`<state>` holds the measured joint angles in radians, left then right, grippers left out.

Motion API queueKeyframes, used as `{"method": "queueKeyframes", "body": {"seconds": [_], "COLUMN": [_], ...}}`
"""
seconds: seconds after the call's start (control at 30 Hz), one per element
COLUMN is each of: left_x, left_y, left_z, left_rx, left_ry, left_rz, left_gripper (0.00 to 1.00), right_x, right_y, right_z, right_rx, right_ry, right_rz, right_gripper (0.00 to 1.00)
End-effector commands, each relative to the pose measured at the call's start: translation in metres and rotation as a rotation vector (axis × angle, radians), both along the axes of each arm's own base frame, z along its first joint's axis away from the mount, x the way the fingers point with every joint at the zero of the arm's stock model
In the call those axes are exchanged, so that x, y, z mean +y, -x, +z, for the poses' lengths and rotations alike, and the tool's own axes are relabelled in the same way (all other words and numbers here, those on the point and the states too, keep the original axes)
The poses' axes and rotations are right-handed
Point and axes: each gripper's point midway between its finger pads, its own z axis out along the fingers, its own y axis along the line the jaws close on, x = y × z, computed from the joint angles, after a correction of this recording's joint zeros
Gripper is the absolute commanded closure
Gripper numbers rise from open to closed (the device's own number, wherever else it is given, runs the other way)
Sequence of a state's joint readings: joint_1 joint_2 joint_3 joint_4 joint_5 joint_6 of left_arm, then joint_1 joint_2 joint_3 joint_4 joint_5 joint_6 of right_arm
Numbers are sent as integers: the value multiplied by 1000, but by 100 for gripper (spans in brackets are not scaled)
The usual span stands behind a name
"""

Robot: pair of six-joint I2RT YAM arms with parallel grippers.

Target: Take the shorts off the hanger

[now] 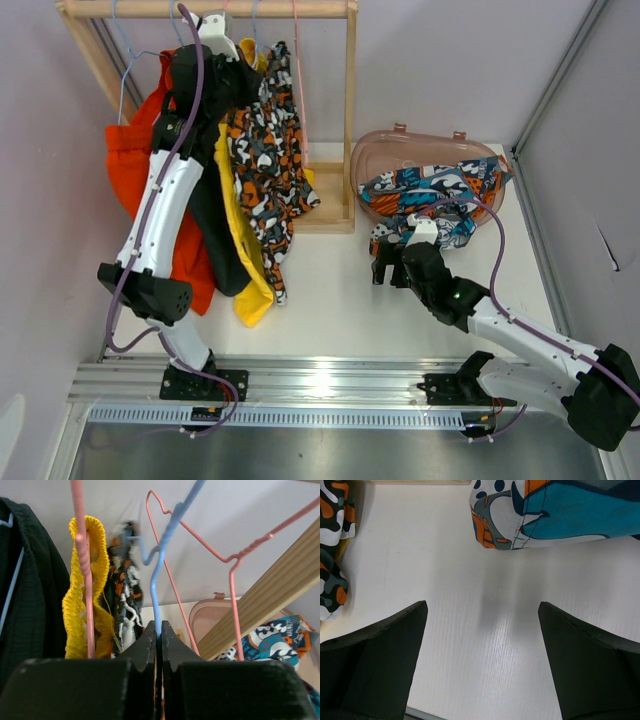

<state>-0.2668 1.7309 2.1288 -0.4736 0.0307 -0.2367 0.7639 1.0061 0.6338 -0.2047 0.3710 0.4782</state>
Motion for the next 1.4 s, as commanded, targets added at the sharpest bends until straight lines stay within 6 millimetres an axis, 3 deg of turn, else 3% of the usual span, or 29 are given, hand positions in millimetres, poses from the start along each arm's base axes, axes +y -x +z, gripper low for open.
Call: {"method": "queueKeyframes", "body": {"seconds": [0.0, 0.03, 0.1, 0.2, 0.23, 0.27, 0.3, 0.33, 0.37, 0.43, 0.47, 0.53, 0.57, 0.63, 0.67, 0.7, 0.73, 0.8, 1.0, 1.13, 1.23, 1.37], "left_x": [2, 1, -4, -8, -9, -8, -7, -6, -9, -3, -3, -3, -3, -4, -4, -8, -7, -9, -8, -7, -7, -5], "left_y": [-3, 0, -2, 10, 13, 24, 30, 37, 37, 58, 62, 70, 74, 79, 82, 78, 84, 89, 106, 116, 125, 138], "left_z": [21, 38, 40, 77, 82, 105, 112, 123, 117, 138, 138, 138, 138, 133, 133, 119, 123, 122, 114, 112, 112, 113], "left_rx": [-40, -74, -79, -147, -152, -199, -209, -241, -222, -270, -266, -257, -253, -238, -241, -209, -217, -210, -194, -190, -187, -194], "left_ry": [13, 25, 32, 65, 74, 103, 115, 130, 144, 171, 180, 185, 187, 188, 189, 184, 193, 198, 213, 216, 214, 213], "left_rz": [8, -3, -27, -58, -65, -72, -78, -82, -90, -93, -93, -95, -96, -97, -96, -97, -98, -104, -113, -127, -138, -155], "left_gripper": [100, 100, 100, 100, 100, 100, 100, 100, 100, 100, 100, 100, 100, 100, 100, 100, 100, 100, 100, 100, 100, 100], "right_x": [-3, -3, -4, -2, 2, 5, 12, 21, 28, 49, 62, 91, 109, 140, 161, 171, 188, 221, 297, 324, 334, 330], "right_y": [-3, -3, -3, -2, -4, -4, -2, -4, -3, 5, 2, 20, 21, 43, 45, 50, 62, 66, 62, 51, 44, 39], "right_z": [2, 2, 0, 2, 9, 16, 23, 45, 58, 87, 121, 153, 187, 218, 247, 259, 269, 291, 294, 286, 278, 270], "right_rx": [-24, -24, -20, -27, -40, -55, -74, -114, -139, -189, -237, -283, -327, -390, -427, -448, -473, -509, -530, -534, -541, -536], "right_ry": [-7, -8, -8, -18, -33, -39, -34, -57, -62, -66, -95, -93, -120, -99, -121, -119, -112, -136, -117, -84, -54, -31], "right_rz": [-28, -25, -30, -23, -15, -5, 28, 50, 69, 140, 150, 239, 262, 342, 354, 364, 411, 437, 465, 436, 408, 355], "right_gripper": [0, 1, 1, 1, 1, 1, 0, 1, 1, 1, 1, 1, 1, 1, 1, 1, 0, 1, 1, 0, 1, 4]}}
